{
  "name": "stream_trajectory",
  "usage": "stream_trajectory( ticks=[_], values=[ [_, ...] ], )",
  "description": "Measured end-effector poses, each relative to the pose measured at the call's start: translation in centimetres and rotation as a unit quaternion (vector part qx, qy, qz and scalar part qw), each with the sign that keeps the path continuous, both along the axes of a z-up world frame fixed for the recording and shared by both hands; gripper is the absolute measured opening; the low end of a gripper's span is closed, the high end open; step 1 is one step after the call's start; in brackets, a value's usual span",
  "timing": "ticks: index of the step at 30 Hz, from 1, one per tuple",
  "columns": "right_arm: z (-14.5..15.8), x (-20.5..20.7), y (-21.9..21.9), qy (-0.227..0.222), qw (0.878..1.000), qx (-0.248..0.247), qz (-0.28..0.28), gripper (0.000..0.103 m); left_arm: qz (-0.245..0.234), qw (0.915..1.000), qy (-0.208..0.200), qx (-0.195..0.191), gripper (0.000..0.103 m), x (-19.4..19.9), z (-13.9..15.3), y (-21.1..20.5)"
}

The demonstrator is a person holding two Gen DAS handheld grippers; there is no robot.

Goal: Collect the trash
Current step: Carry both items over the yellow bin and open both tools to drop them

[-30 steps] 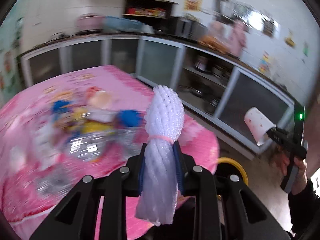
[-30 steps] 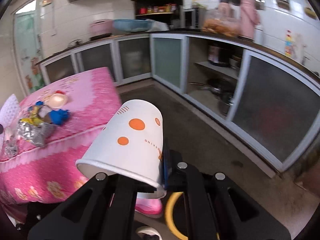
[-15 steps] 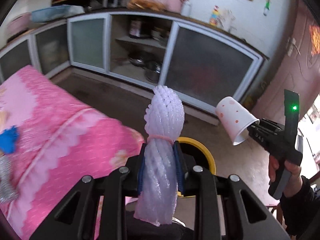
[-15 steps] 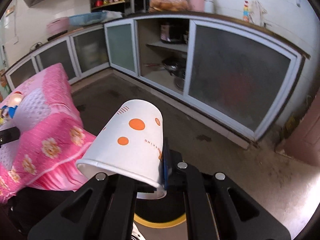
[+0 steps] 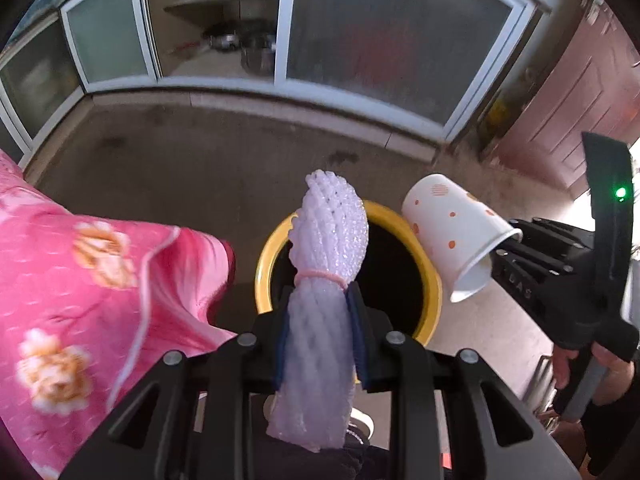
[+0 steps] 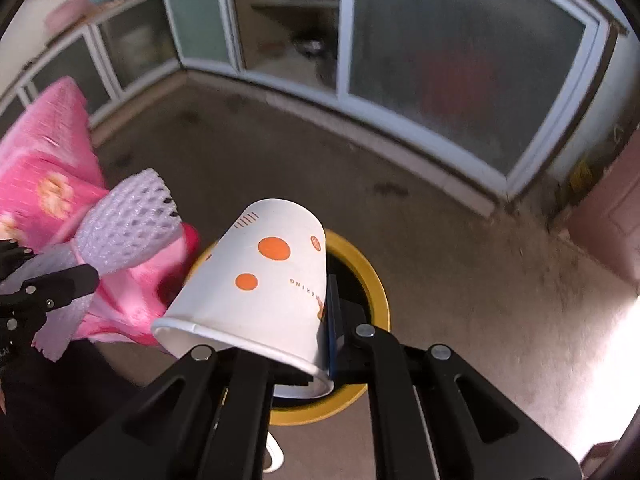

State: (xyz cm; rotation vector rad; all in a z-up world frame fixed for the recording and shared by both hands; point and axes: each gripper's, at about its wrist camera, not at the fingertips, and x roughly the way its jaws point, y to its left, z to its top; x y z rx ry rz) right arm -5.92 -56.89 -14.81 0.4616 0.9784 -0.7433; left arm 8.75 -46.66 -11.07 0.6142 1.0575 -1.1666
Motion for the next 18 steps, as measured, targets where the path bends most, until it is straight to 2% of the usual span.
stream_trajectory(
  ticks=[3,4,5,6,7,8,9,11,13,18],
  values=[
    [-1.5,0.4,-0.7,0.028,1.0,0.009,-0.006,0.005,0.009,0.9997,0.006,0.021,0.024,0.5,-1.8,-1.3],
    [-1.9,0.5,-0.8,0.04,0.999,0.007,-0.006,0.005,0.015,0.9995,0.014,0.023,0.027,0.8,-2.3,-1.7],
    [-2.2,0.6,-0.9,0.053,0.999,0.005,-0.006,0.008,0.02,0.9994,0.017,0.023,0.036,0.9,-2.6,-2.0],
    [-2.5,0.6,-1.0,0.064,0.998,0.005,-0.007,0.03,0.026,0.9992,0.02,0.022,0.048,1.2,-2.6,-2.1],
    [-2.7,0.6,-1.1,0.071,0.997,0.008,-0.009,0.051,0.036,0.9991,0.016,0.016,0.08,1.5,-2.6,-2.2],
    [-2.8,0.1,-1.4,0.061,0.998,0.017,-0.015,0.084,0.043,0.999,0.011,0.006,0.094,1.4,-2.2,-1.8],
    [-2.7,-0.7,-1.6,0.051,0.998,0.017,-0.029,0.083,0.049,0.9988,0.009,-0.005,0.094,1.4,-1.9,-1.6],
    [-2.9,-1.8,-2.1,0.065,0.997,0.018,-0.047,0.083,0.041,0.9988,0.021,-0.017,0.094,1.2,-1.5,-1.6],
    [-2.8,-2.9,-2.3,0.071,0.996,0.015,-0.058,0.079,0.038,0.9988,0.017,-0.025,0.095,0.8,-0.9,-1.2],
    [-1.0,-6.0,-2.6,0.06,0.993,-0.003,-0.098,0.079,0.029,0.997,0.017,-0.07,0.095,0.0,1.8,0.3]
  ],
)
